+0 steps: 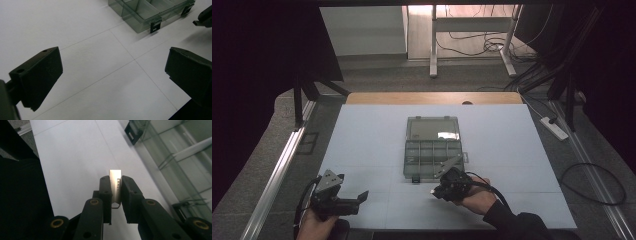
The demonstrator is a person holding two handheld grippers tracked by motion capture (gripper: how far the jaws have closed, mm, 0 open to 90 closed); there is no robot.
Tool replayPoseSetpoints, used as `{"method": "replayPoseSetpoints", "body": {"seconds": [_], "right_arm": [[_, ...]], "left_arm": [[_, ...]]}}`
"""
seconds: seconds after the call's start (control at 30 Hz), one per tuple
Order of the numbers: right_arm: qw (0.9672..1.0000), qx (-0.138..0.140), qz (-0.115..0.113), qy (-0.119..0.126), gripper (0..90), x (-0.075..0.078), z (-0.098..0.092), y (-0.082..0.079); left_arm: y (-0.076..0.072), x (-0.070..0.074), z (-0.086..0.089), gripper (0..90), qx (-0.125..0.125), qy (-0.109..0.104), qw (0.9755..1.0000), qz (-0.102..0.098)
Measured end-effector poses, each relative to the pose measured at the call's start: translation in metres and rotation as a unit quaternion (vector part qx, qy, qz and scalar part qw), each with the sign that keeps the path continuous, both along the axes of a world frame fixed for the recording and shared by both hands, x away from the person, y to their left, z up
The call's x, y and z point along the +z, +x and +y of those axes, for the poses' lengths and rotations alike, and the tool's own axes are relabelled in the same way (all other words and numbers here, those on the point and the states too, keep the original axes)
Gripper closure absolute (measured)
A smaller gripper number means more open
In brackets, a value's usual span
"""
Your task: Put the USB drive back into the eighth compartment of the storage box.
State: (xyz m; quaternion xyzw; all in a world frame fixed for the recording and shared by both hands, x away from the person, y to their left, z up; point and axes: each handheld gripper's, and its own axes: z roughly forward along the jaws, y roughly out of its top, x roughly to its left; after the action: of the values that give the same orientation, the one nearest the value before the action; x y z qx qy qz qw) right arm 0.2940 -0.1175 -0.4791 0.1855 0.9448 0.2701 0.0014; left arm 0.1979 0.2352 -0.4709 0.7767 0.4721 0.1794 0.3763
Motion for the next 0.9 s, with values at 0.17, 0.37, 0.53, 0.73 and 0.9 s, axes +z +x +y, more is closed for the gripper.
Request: {"method": "replayPoseSetpoints", "body": {"seconds": [0.17,0.37,0.53,0.73,0.9], "right_arm": [[0.9999,-0.012,0.001,0.008,79.4,0.005,-0.004,0.003],[0.9996,-0.023,-0.005,0.018,79.4,0.011,-0.01,0.007],[0.999,-0.037,-0.011,0.024,79.3,0.016,-0.016,0.012],[0.9981,-0.052,-0.016,0.03,79.3,0.019,-0.023,0.017],[0.997,-0.066,-0.024,0.034,79.4,0.022,-0.03,0.023]], "left_arm": [[0.0,0.0,0.0,1.3,0.0,0.0,1.0,0.0],[0.0,0.0,0.0,1.3,0.0,0.0,1.0,0.0],[0.0,0.0,0.0,1.4,0.0,-0.001,1.0,0.0],[0.0,0.0,0.0,1.4,0.0,0.0,1.0,0.0],[0.0,0.0,0.0,1.4,0.0,0.0,1.0,0.0]]}}
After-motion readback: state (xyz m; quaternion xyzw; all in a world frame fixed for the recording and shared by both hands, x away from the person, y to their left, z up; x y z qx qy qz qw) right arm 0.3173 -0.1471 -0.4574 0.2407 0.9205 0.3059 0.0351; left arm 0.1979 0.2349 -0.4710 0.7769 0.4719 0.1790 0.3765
